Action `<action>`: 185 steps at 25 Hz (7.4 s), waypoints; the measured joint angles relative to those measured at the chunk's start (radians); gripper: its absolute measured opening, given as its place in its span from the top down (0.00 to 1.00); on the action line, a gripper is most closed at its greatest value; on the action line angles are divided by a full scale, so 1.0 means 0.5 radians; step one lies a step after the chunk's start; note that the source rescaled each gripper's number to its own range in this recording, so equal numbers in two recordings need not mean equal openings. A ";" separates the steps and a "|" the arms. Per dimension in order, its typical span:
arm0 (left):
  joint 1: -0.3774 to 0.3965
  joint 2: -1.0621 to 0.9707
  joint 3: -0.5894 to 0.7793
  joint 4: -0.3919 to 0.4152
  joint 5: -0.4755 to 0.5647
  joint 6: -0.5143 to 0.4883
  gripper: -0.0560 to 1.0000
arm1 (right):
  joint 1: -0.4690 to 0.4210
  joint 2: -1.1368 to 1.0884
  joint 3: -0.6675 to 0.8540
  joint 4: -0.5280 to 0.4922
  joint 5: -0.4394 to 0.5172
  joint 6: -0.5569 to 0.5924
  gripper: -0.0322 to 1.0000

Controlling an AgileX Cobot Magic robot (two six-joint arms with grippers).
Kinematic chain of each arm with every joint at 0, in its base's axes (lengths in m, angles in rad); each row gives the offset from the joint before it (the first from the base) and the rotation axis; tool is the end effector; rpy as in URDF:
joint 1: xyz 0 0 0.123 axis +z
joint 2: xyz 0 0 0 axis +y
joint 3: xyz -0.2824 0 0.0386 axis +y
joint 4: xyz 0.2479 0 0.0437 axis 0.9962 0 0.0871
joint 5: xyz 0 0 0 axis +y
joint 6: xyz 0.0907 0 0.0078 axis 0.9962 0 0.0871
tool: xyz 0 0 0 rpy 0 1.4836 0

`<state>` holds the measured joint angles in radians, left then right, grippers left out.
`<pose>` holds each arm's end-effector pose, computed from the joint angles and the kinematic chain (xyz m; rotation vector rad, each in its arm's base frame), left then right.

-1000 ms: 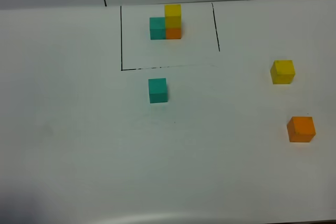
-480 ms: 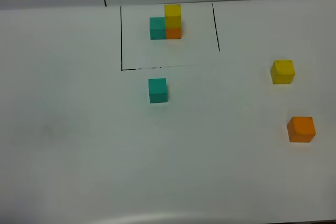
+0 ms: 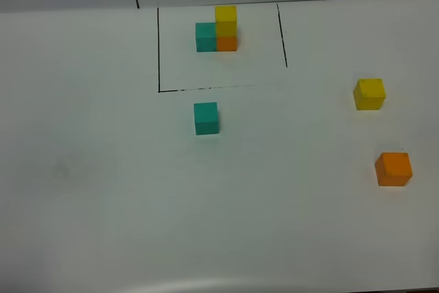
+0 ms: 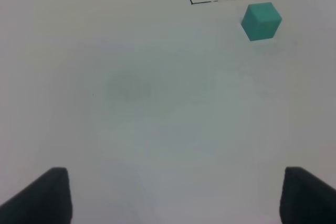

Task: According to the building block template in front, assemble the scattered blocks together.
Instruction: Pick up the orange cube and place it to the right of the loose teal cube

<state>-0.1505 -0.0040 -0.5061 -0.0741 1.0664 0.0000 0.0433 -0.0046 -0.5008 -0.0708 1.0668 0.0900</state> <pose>-0.0073 -0.0049 0.2786 0.1577 2.0365 -0.1828 -0.0058 -0.0059 0.2770 0.0515 2.0423 -0.0014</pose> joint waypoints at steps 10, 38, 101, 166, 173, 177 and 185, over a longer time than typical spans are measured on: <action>0.193 0.000 0.000 0.000 0.000 -0.011 0.13 | 0.000 0.000 0.000 0.000 0.000 0.006 0.05; 0.227 0.000 0.000 0.000 0.000 -0.011 0.13 | 0.000 0.000 0.000 0.000 0.000 0.008 0.05; 0.227 0.000 0.000 0.000 0.000 -0.011 0.14 | 0.165 3.437 -0.928 0.164 -0.662 -0.082 0.05; 0.228 0.000 0.000 0.000 0.000 -0.011 0.14 | 1.002 4.423 -2.388 0.113 -0.076 -2.246 0.95; 0.228 0.000 0.000 0.000 0.000 -0.011 0.14 | 1.002 4.497 -2.420 0.125 -0.111 -2.273 0.95; 0.228 0.000 0.000 0.000 0.000 -0.011 0.14 | 1.002 4.499 -2.420 0.142 -0.133 -2.277 0.95; 0.228 0.000 0.000 0.000 0.000 -0.011 0.14 | 1.002 4.556 -2.436 0.142 -0.141 -2.282 0.95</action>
<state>-0.0368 -0.0040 -0.5061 -0.0741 1.0664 -0.0053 0.5445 2.2731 -1.7189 0.0000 0.9962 -1.0511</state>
